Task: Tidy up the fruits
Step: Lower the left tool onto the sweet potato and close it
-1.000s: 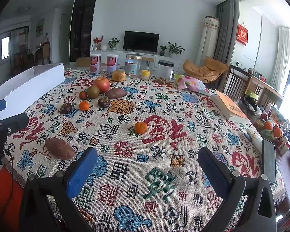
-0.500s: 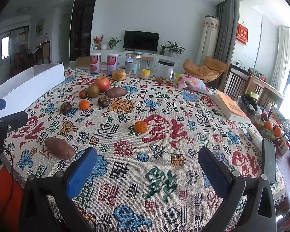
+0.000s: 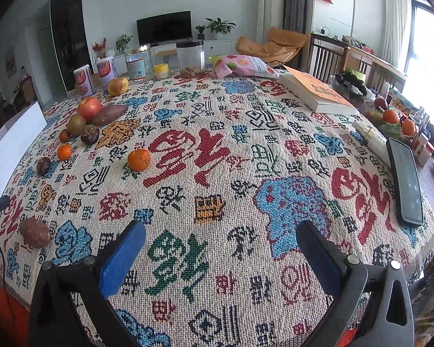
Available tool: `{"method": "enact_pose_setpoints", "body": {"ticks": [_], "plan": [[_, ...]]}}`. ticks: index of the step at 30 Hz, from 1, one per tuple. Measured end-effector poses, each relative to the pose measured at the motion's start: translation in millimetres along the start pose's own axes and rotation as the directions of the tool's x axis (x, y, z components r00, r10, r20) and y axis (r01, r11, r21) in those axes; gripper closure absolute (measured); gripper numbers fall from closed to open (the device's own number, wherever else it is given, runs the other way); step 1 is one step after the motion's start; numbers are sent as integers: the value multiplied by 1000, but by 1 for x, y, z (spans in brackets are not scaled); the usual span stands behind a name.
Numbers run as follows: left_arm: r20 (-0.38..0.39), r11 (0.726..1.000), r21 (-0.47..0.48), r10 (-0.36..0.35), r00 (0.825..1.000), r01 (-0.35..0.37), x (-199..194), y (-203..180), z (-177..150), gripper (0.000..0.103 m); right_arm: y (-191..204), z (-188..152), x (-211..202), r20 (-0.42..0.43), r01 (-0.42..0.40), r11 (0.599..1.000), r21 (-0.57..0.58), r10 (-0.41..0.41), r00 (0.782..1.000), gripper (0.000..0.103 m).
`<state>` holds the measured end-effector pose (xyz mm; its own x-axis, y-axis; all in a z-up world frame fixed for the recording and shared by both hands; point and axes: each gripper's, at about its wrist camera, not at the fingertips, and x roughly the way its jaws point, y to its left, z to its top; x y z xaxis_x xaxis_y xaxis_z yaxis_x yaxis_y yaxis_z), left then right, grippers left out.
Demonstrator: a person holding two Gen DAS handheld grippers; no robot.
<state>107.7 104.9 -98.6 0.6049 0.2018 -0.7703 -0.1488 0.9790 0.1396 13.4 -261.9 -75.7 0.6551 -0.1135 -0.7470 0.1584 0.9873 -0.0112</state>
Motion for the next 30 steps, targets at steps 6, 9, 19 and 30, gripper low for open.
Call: {"method": "enact_pose_setpoints", "body": {"ticks": [6, 9, 19, 30], "plan": [[-63, 998, -56, -4, 998, 1, 41, 12, 15, 1, 0, 14, 48, -79, 39, 997, -68, -45, 996, 0], [-80, 995, -92, -44, 996, 37, 47, 19, 17, 0, 1, 23, 68, -87, 54, 995, -82, -61, 994, 0], [-77, 983, -181, -60, 995, 45, 48, 24, 13, 0, -10, 26, 87, -79, 15, 1000, -2, -15, 997, 0], [-121, 780, 296, -542, 832, 551, -26, -9, 11, 2, -10, 26, 86, -79, 17, 1000, -3, -17, 997, 0]]}}
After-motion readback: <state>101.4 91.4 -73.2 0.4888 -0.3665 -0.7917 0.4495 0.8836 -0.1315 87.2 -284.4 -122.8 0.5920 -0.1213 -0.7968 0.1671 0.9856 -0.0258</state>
